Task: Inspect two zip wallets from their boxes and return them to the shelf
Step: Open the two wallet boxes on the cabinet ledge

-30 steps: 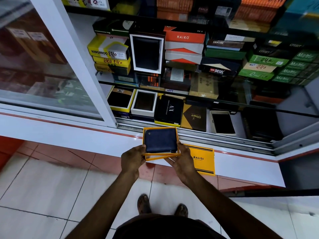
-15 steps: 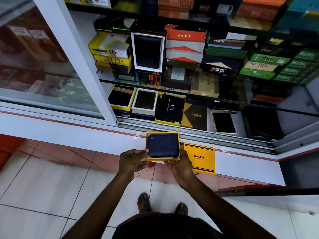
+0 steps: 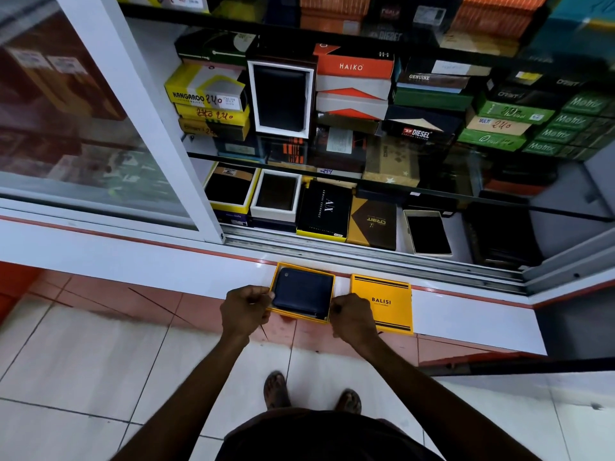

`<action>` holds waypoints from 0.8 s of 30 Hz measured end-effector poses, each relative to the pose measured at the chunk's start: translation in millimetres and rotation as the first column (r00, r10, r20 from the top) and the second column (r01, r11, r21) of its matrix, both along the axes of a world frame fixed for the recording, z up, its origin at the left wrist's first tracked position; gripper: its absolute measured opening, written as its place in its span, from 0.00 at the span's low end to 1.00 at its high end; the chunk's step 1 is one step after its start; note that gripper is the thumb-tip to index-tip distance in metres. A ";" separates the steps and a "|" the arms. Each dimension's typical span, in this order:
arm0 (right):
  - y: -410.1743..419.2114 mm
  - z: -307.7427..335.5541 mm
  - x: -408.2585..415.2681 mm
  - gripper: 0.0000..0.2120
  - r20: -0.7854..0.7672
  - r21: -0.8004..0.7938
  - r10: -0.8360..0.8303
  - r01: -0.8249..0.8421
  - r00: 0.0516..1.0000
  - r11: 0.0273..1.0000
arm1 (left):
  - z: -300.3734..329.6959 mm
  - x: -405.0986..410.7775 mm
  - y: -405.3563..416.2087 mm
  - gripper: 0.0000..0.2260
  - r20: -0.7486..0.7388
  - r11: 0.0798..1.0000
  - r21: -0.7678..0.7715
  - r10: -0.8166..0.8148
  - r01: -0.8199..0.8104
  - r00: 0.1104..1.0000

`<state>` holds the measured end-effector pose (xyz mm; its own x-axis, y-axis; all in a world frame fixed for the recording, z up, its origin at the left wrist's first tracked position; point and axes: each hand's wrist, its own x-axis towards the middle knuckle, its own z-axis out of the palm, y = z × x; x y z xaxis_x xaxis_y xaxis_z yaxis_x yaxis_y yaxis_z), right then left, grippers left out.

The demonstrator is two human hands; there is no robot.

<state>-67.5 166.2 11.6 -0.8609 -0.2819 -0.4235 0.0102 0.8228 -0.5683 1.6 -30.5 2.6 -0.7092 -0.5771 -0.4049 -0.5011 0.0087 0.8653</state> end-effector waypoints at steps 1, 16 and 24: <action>0.5 2.1 -4.4 0.13 -0.005 0.017 0.022 -0.022 1.000 1.000 | -1.7 -0.3 -0.3 0.02 -0.012 1.000 -0.016 -0.007 0.007 1.000; 41.0 24.7 -3.5 0.13 -0.261 -0.039 -0.046 0.038 0.964 0.999 | 13.8 -8.5 33.1 0.12 -0.073 0.817 -0.553 -0.244 0.164 0.967; 101.4 22.6 -10.2 0.28 -0.201 0.136 -0.223 0.252 0.954 0.958 | 39.3 -43.2 116.1 0.07 0.051 0.789 -0.288 -0.553 0.542 0.832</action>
<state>-77.7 267.5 34.2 -0.9611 -0.0019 -0.2763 0.1251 0.8887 -0.4411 -41.6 85.6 41.9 -0.9511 -0.1718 -0.2568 -0.3089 0.5149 0.7996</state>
